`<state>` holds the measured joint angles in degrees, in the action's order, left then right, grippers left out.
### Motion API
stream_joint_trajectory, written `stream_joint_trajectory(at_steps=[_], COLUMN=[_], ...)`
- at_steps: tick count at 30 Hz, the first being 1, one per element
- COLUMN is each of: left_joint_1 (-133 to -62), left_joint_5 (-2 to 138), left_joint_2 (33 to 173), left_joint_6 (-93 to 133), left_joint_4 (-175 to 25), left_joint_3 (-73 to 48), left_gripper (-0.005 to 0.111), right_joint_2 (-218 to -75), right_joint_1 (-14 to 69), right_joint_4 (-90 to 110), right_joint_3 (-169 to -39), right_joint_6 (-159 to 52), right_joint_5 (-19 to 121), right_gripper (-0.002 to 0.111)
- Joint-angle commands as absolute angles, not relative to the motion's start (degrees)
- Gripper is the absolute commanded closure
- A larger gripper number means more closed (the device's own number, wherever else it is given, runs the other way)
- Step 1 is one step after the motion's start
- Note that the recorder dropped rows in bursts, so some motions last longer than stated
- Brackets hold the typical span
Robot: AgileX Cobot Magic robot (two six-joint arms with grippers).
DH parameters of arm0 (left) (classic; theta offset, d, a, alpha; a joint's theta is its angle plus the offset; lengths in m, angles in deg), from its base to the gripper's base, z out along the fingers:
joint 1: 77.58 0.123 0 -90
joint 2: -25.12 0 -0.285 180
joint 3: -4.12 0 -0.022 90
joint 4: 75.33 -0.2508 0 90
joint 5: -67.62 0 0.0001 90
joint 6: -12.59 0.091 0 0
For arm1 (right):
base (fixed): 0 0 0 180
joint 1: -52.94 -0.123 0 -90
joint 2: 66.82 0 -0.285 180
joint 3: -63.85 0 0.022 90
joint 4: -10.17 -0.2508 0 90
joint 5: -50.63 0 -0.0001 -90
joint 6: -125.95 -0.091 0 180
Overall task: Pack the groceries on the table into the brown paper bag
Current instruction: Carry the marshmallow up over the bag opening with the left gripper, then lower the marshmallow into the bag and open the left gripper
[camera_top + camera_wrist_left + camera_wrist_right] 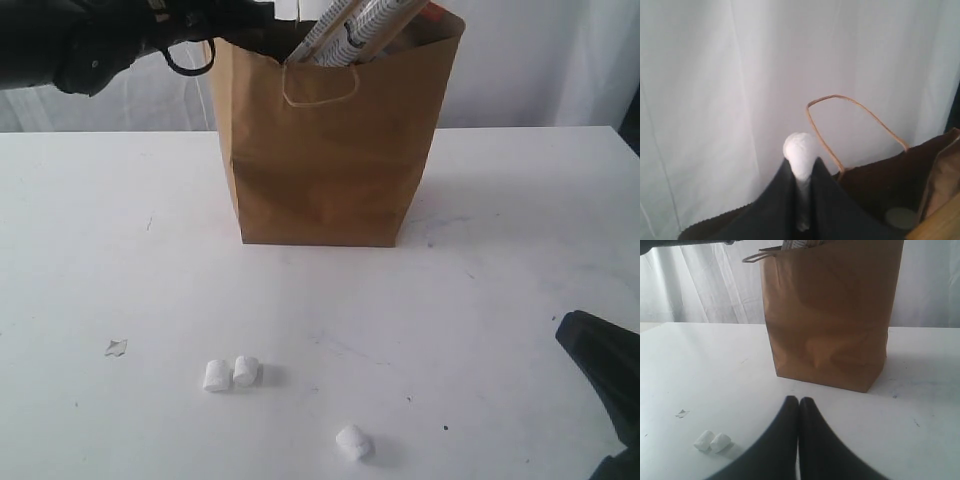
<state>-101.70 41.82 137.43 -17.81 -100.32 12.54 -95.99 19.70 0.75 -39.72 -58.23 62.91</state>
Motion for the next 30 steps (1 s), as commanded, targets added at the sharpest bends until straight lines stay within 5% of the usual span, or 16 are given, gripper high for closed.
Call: stream_joint_trajectory(at_steps=[1,10,16,30], left_joint_1=[-102.0,-102.0,-102.0,-102.0], left_joint_5=[38.2,34.6,32.7,32.3], left_joint_2=[138.7,140.5,140.5,140.5], left_joint_6=[-22.4,-36.3,-42.1,-57.4], left_joint_4=[-105.6,-120.7,-125.3,-117.9], left_joint_3=[12.2,12.2,12.2,12.2], left_gripper=[0.107,0.106,0.053,0.062], right_joint_2=[-95.6,-95.6,-95.6,-95.6], right_joint_1=[20.0,20.0,20.0,20.0], right_joint_4=[0.7,0.7,0.7,0.7], right_joint_3=[-39.4,-39.4,-39.4,-39.4], right_joint_6=[-58.3,-58.3,-58.3,-58.3], right_joint_5=[63.2,63.2,63.2,63.2], right_gripper=[0.108,0.108,0.108,0.108])
